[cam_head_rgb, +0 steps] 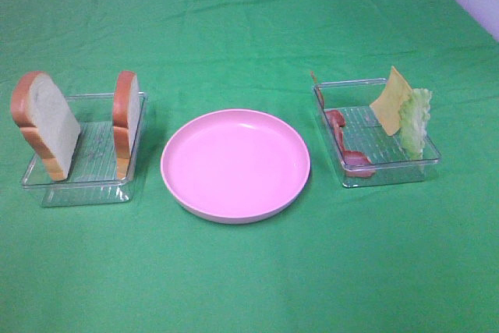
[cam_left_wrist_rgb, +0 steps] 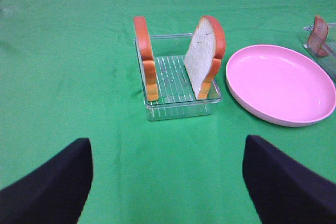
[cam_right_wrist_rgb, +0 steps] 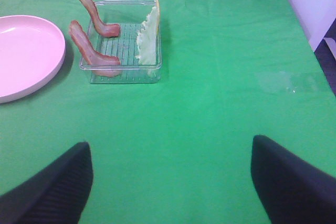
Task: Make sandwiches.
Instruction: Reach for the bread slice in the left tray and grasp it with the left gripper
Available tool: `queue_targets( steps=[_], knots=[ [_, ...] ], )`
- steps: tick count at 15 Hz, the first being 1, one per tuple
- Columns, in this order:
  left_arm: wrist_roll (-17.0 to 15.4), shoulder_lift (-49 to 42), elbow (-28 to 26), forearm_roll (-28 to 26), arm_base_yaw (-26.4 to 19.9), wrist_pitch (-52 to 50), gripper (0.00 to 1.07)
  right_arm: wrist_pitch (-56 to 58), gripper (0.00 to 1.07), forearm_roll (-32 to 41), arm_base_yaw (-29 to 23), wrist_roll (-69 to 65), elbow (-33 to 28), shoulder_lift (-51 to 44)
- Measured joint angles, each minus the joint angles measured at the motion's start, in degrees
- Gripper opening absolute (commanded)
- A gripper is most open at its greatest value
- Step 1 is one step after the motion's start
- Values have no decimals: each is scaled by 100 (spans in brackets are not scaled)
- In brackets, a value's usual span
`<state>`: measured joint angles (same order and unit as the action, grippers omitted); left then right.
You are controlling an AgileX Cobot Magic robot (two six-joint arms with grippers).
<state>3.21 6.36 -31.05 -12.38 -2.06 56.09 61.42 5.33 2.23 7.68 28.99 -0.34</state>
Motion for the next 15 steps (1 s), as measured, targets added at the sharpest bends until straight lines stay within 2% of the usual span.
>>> queue_targets(
  steps=[3,4,6,11,13,14,15],
  knots=[
    [-223,1392,-372,-74,0,-143,75,0,78,0,0,0,0,0],
    [-241,2389,-917,-235,0,-149,75,0,78,0,0,0,0,0],
    [-241,3168,-1478,-384,0,-57,75,0,78,0,0,0,0,0],
    [-241,5890,-3598,-498,0,1077,75,0,78,0,0,0,0,0],
    [-241,6623,-4120,-498,0,1301,73,0,78,0,0,0,0,0],
    [-241,7282,-4572,-498,0,1318,72,0,78,0,0,0,0,0],
    [-241,7500,-4704,-481,29,1318,72,0,78,0,0,0,0,0]
  ],
)
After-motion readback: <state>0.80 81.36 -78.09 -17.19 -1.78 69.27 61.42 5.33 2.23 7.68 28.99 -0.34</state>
